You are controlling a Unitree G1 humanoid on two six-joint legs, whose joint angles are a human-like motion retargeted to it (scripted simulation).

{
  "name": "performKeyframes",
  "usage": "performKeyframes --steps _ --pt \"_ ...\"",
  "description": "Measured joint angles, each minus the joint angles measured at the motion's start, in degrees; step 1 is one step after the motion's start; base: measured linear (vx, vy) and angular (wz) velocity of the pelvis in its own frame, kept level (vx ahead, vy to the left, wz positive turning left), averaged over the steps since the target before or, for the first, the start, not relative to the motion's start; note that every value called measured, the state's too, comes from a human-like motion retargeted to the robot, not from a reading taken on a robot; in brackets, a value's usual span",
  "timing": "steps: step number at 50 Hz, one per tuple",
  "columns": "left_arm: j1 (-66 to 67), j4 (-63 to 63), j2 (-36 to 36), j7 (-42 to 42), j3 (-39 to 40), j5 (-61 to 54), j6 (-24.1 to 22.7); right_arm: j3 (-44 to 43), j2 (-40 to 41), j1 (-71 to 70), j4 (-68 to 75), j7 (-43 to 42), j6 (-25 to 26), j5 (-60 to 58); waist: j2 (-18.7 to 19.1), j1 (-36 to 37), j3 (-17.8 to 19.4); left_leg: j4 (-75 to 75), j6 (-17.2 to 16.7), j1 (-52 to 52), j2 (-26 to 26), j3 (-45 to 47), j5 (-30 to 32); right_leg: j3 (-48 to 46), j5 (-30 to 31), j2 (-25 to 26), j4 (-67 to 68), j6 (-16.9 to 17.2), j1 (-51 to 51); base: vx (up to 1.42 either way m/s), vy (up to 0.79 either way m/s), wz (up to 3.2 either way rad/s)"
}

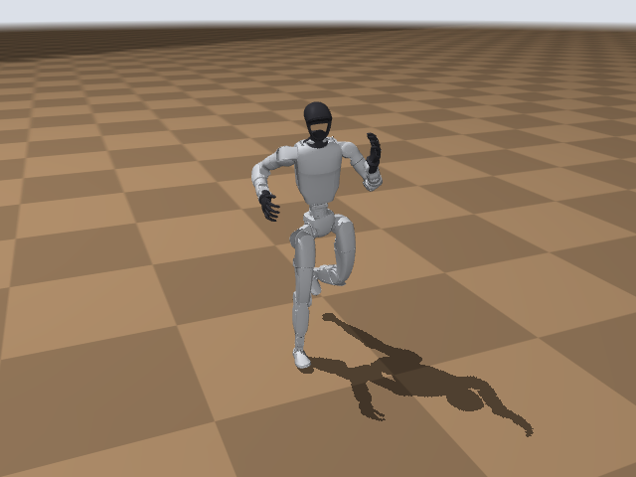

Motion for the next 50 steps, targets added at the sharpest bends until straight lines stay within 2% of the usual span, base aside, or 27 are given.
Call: performKeyframes --steps 2,5,7,8,10,11,14,15,16,17,19,21,23,25,27,28,30,32,35,38,40,42,43,45,47,48,50 --pt "9.3 -0.9 -1.1 0.0 2.1 -0.6 0.5 2.2 1.0 -9.0 0.8 -5.1 -1.5 -0.5 0.6 4.4 2.0 27.1 2.0 -12.2 -0.3 -0.8 -7.4 1.8 -3.5 0.7 6.9 -4.2 -1.4 0.93 -0.25 -0.58" --pt "31.6 -3.3 -4.0 -0.4 6.4 -7.5 1.3 6.4 2.1 -31.4 1.2 -12.5 0.0 -3.0 -0.1 10.8 5.3 57.1 4.2 -29.0 -1.9 0.9 -15.2 6.1 -15.7 0.9 24.3 -8.7 -6.0 0.97 -0.23 -0.97" --pt "48.6 -5.7 -4.2 -2.6 9.5 -15.0 1.3 7.6 3.2 -49.5 2.1 -22.3 0.9 -9.6 -3.6 15.5 5.1 66.2 5.3 -39.7 -0.8 5.8 -17.5 9.3 -18.9 -0.1 28.8 -8.7 -7.0 1.10 -0.19 -1.22" --pt "56.6 -6.8 -3.1 -4.3 10.5 -17.8 1.8 8.3 3.8 -57.1 2.4 -23.7 1.6 -11.2 -5.3 18.7 4.3 67.7 5.3 -44.5 0.1 8.0 -18.2 10.6 -18.8 -0.3 28.4 -8.4 -6.2 1.19 -0.13 -1.39" --pt "70.5 -8.4 0.9 -7.5 11.1 -22.1 2.9 9.8 3.9 -67.3 1.9 -26.4 2.6 -14.4 -8.2 26.9 2.1 65.4 5.4 -52.0 2.5 11.3 -19.0 13.1 -15.3 0.0 23.6 -7.6 -2.6 1.28 -0.04 -1.55" --pt "75.5 -8.4 3.0 -9.0 10.9 -23.4 3.5 10.7 3.2 -69.3 1.2 -27.8 3.0 -15.5 -9.4 31.3 1.0 61.1 5.7 -53.8 3.9 12.4 -18.9 14.5 -11.0 0.0 19.9 -7.2 0.1 1.35 0.07 -1.58" --pt "85.5 -6.8 6.6 -14.2 10.3 -23.5 5.4 12.0 1.0 -71.7 0.0 -28.2 3.7 -16.4 -12.2 41.2 -1.9 41.7 6.8 -54.0 7.5 16.0 -17.3 18.0 6.1 -1.1 9.8 -5.0 7.9 1.40 0.21 -1.30" --pt "87.3 -5.9 7.0 -16.2 10.2 -22.5 5.9 11.9 0.5 -71.6 0.1 -27.1 3.9 -16.3 -12.8 43.4 -2.7 33.3 6.8 -52.2 8.3 17.4 -15.9 18.7 12.5 -1.6 7.1 -4.0 10.3 1.41 0.32 -0.87" --pt "87.8 -5.0 7.2 -17.4 9.9 -20.8 6.1 11.9 0.7 -71.1 0.5 -25.7 3.9 -16.6 -12.7 44.3 -3.3 22.9 5.7 -49.0 8.2 18.2 -12.5 17.7 16.1 -1.8 5.9 -3.6 12.6 1.42 0.36 -0.65" --pt "87.9 -4.1 7.4 -18.4 9.4 -18.9 6.2 11.9 1.0 -70.3 0.7 -24.4 3.7 -16.9 -12.3 44.9 -3.8 12.1 4.4 -45.3 8.0 18.6 -8.6 16.3 18.5 -1.9 5.7 -3.5 15.0 1.43 0.40 -0.40" --pt "85.9 -2.7 8.2 -18.3 8.2 -14.5 6.2 12.1 2.4 -67.4 0.3 -22.3 2.9 -16.6 -9.2 44.8 -3.4 -12.2 0.9 -34.7 7.0 17.4 0.4 12.4 16.4 -0.4 11.8 -5.0 19.4 1.43 0.43 -0.30" --pt "82.6 -2.2 9.4 -16.7 7.0 -10.4 6.4 11.8 4.0 -63.0 -0.9 -19.5 2.0 -14.3 -4.0 44.2 -2.3 -34.8 -3.3 -23.1 7.5 13.5 8.0 10.9 9.3 2.9 28.3 -7.1 20.3 1.40 0.45 -0.29" --pt "77.5 -1.7 9.6 -14.2 5.4 -8.1 6.5 11.3 5.2 -57.9 -2.2 -15.9 1.5 -11.6 0.5 42.8 -1.5 -47.7 -6.2 -15.1 9.1 10.3 11.2 11.3 0.6 5.2 51.8 -9.6 16.6 1.29 0.43 -0.10" --pt "68.9 -0.3 8.2 -10.2 2.7 -6.9 6.0 11.4 6.3 -52.5 -2.6 -13.0 0.9 -9.8 1.1 39.7 -0.3 -47.5 -4.2 -12.2 8.4 9.8 3.8 13.6 -8.0 5.0 76.6 -11.1 9.2 1.16 0.38 0.35" --pt "55.9 1.0 6.0 -5.0 -0.3 -6.5 4.8 12.4 8.3 -45.3 -1.6 -11.4 0.0 -8.8 -0.8 34.6 1.6 -36.5 2.3 -14.1 5.6 8.2 -9.2 16.9 -13.4 6.5 98.7 -8.5 -0.2 1.04 0.28 0.95" --pt "47.5 1.8 5.0 -2.3 -1.6 -5.8 4.4 12.6 9.5 -40.8 -1.1 -10.4 -0.6 -7.7 -1.1 31.9 2.3 -29.6 4.9 -16.4 5.1 6.7 -14.4 17.5 -16.2 8.7 107.7 -7.7 -5.0 0.99 0.22 1.18" --pt "28.1 3.4 3.0 1.9 -3.3 -3.9 4.0 11.5 11.1 -30.9 -1.6 -7.4 -2.0 -4.4 0.8 26.7 2.3 -20.0 6.5 -20.4 6.4 3.8 -20.6 15.4 -20.8 13.3 120.5 -8.4 -16.1 0.99 0.19 1.17" --pt "11.6 3.5 1.0 3.9 -2.6 -1.8 3.2 9.4 9.1 -21.0 -4.3 -3.7 -3.1 -2.2 3.7 19.9 1.6 -20.9 4.6 -18.5 7.1 1.7 -21.6 11.8 -23.3 14.2 124.2 -10.0 -25.3 1.09 0.15 1.24" --pt "-4.4 2.0 1.8 6.2 -1.6 3.4 1.7 5.6 2.2 -8.6 -8.2 0.8 -4.3 1.0 8.0 6.9 -0.2 -30.4 0.0 -10.9 7.3 -2.1 -15.4 7.2 -25.3 12.4 116.6 -12.8 -33.8 1.21 0.04 1.39" --pt "-11.2 0.9 5.0 5.0 -3.9 6.1 1.4 1.9 -2.6 0.7 -9.0 2.6 -4.3 3.3 12.6 -2.7 -2.2 -40.8 -6.6 -3.7 10.0 -5.8 1.6 2.0 -25.1 10.6 95.4 -16.7 -34.8 1.29 -0.15 1.02" --pt "-12.4 0.3 5.9 2.7 -6.0 4.9 1.0 0.0 -3.9 6.2 -8.7 3.9 -3.7 3.6 14.5 -6.1 -3.9 -46.5 -10.3 0.8 11.3 -7.4 13.6 -0.9 -22.4 10.1 76.7 -16.6 -31.8 1.35 -0.25 0.73" --pt "-12.4 0.0 6.2 0.9 -7.4 4.3 0.8 -0.7 -3.9 9.2 -8.2 5.6 -2.8 3.2 13.5 -7.3 -5.2 -47.6 -10.6 4.5 10.7 -6.4 18.2 -1.5 -18.1 10.0 54.2 -13.6 -25.6 1.36 -0.29 0.59" --pt "-12.1 -0.3 5.9 0.5 -7.6 3.9 0.6 -0.8 -4.1 9.8 -7.8 6.2 -2.2 2.5 12.0 -7.3 -5.4 -45.5 -9.2 6.2 9.5 -5.0 17.6 -1.0 -15.9 9.5 42.1 -11.3 -21.5 1.36 -0.30 0.44" --pt "-10.7 -1.1 5.1 0.0 -7.3 2.2 0.2 -1.1 -5.1 8.7 -6.7 7.6 -0.9 -2.4 7.1 -6.5 -3.6 -34.0 -5.7 8.6 5.9 -2.3 12.5 1.3 -11.9 7.5 18.5 -6.5 -11.3 1.32 -0.32 0.18" --pt "-7.5 -2.3 3.7 -0.4 -6.7 -0.2 -0.2 1.7 -5.3 4.6 -6.0 5.2 0.3 -0.3 1.9 -4.6 -1.2 -11.6 -2.8 5.5 2.5 -0.5 4.6 4.0 -8.0 4.4 5.1 -2.7 -4.1 1.21 -0.31 -0.19" --pt "-5.0 -2.9 2.9 -1.1 -6.3 -0.9 -0.3 3.2 -5.4 2.0 -5.4 4.4 0.5 0.6 0.1 -3.3 -0.2 1.6 -1.5 1.7 1.5 0.3 0.5 4.8 -5.2 3.0 2.5 -2.2 -2.4 1.10 -0.26 -0.32" --pt "2.2 -3.7 1.4 -2.6 -4.6 -1.4 0.0 7.1 -5.0 -4.7 -3.4 5.3 2.2 4.2 -1.5 0.0 1.7 28.3 0.9 -8.5 -0.1 0.7 -7.5 5.6 -1.2 1.5 3.9 -4.2 -1.8 1.00 -0.21 -0.42"
